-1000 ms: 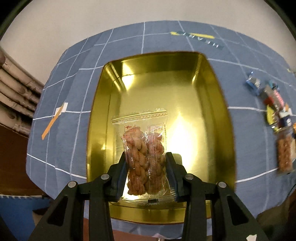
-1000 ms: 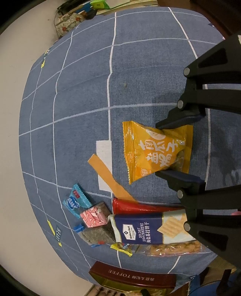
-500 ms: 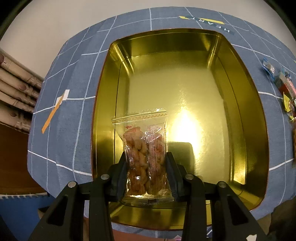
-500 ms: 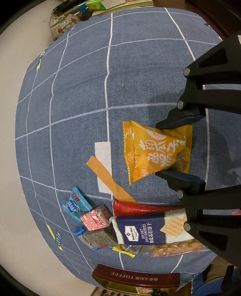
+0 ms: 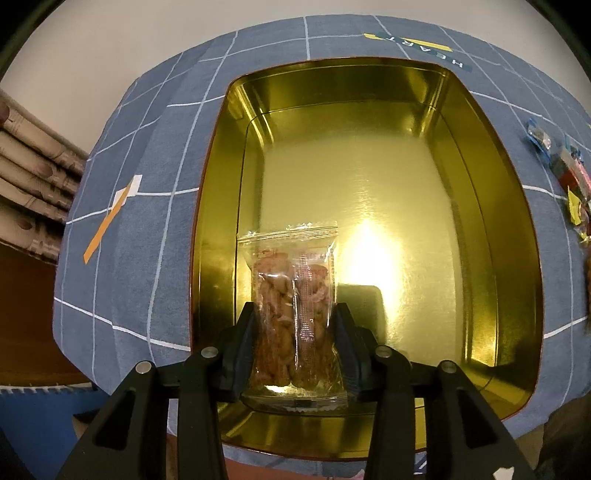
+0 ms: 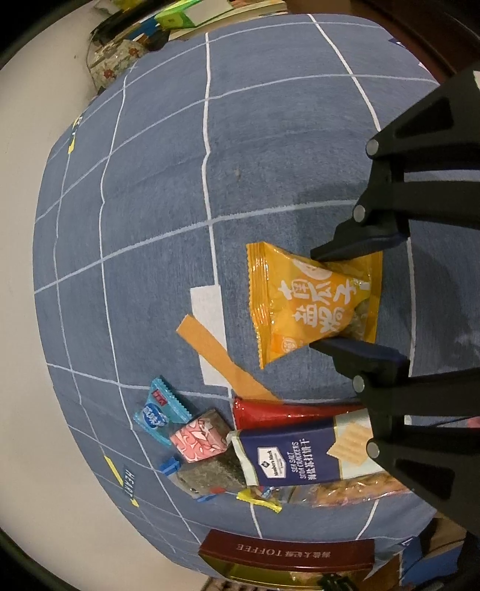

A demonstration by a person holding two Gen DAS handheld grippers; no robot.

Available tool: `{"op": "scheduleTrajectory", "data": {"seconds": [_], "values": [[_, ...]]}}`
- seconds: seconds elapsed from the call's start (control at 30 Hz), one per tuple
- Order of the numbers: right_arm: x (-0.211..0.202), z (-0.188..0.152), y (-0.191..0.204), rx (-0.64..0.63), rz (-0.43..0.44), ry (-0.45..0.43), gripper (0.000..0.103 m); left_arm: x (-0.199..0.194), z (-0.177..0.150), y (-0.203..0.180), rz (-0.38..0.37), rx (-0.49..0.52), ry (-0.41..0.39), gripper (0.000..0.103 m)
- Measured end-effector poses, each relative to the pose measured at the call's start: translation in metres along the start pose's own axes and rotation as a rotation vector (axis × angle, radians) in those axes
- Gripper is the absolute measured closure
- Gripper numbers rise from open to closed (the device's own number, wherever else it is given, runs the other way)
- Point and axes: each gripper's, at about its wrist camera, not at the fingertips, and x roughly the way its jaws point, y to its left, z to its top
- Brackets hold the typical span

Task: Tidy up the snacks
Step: 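Carry the clear peanut bag into the gold tin and open the left tool, then carry the orange bag into the gold tin and open the right tool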

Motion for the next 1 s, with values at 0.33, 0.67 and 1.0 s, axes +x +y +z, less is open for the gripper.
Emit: {"op": "scheduleTrajectory", "data": {"seconds": [0.33, 0.67, 1.0], "values": [[-0.035, 0.011, 0.015, 0.000, -0.016, -0.107, 0.064, -0.025, 0.000, 0.005, -0.065, -0.062, -0.097, 0.053], [-0.074, 0.023, 0.093, -0.123, 0.125, -0.191, 0.064, -0.081, -0.014, 0.029, -0.067, -0.235, -0.308, 0.038], [-0.077, 0.016, 0.224, -0.297, 0.343, -0.152, 0.064, -0.081, -0.047, 0.070, -0.053, -0.415, -0.291, 0.035]]}}
